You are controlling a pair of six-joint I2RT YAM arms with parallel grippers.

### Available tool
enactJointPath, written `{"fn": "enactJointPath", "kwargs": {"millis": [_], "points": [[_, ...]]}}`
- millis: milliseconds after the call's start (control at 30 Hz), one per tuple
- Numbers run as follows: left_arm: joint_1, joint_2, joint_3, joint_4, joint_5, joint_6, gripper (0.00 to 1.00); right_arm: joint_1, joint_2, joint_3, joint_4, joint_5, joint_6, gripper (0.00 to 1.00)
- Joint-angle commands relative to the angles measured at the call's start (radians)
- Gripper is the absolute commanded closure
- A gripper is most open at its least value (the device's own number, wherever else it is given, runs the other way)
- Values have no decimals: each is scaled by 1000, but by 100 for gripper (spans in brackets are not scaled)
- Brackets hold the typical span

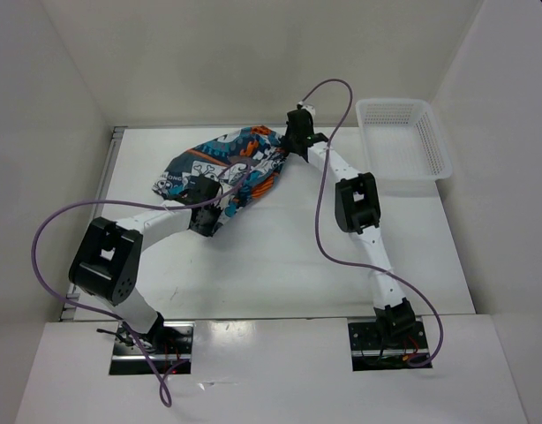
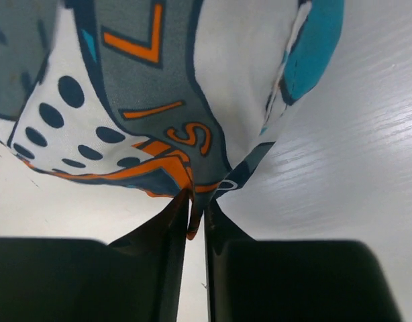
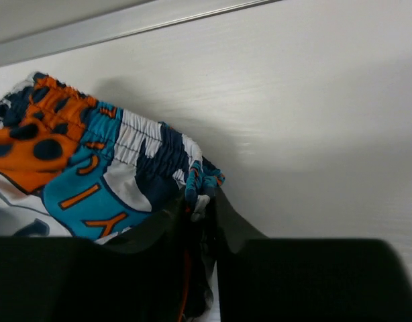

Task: Fold and stack the shorts
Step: Move the shorts to the center of the board, then flatten the shorts out

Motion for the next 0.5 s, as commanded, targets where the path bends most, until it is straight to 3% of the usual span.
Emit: {"fn": "enactJointPath", "kwargs": {"millis": [0, 100, 133, 300, 467], "points": [[2, 5, 4, 33, -33, 2, 80, -8, 8, 56, 5, 11, 10, 78], [2, 5, 4, 42, -47, 2, 90, -8, -1, 56, 5, 35, -13, 100], [2, 5, 4, 51, -47, 2, 99, -8, -1, 56, 5, 46, -26, 100], [2, -28, 43, 97, -133, 2, 100, -8, -78, 65, 5, 107, -105, 100], [163, -8, 268, 272, -265, 2, 100, -8, -189, 177, 5, 176, -158, 100]]}}
